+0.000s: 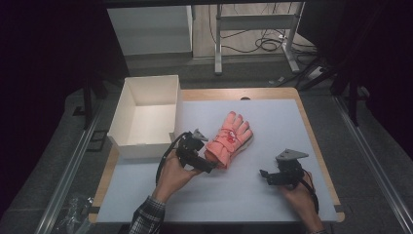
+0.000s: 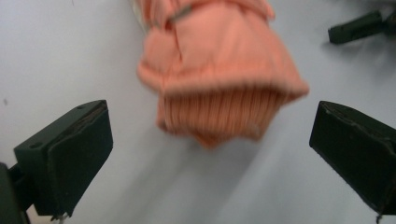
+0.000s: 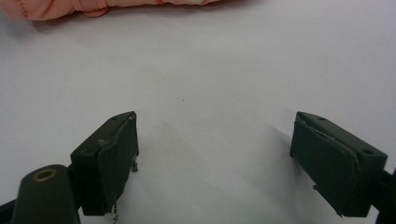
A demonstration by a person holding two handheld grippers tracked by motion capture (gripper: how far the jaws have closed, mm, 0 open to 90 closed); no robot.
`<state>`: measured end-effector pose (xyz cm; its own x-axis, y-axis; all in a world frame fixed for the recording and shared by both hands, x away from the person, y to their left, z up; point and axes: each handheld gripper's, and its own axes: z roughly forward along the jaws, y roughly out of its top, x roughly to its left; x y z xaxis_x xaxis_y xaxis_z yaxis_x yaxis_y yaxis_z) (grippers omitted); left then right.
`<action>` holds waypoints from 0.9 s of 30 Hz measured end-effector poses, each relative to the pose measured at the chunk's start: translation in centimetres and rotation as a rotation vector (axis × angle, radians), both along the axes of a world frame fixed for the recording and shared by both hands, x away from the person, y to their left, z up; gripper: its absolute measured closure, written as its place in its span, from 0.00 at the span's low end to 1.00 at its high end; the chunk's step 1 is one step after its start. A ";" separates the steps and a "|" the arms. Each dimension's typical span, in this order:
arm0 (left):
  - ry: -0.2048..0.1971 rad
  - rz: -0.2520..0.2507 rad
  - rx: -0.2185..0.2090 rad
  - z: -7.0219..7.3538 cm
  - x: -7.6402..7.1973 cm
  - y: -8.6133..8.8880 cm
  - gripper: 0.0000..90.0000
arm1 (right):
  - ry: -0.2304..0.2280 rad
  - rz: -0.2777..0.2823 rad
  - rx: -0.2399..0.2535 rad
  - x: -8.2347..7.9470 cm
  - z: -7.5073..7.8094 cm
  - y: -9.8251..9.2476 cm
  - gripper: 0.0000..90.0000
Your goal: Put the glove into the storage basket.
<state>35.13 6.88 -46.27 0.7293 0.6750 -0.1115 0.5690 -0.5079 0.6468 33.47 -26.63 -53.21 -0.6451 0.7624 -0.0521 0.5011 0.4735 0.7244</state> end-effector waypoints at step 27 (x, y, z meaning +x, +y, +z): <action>0.072 -0.005 0.164 -4.1 5.5 -7.2 0.00 | -0.002 -0.004 0.000 -0.1 0.0 0.0 0.17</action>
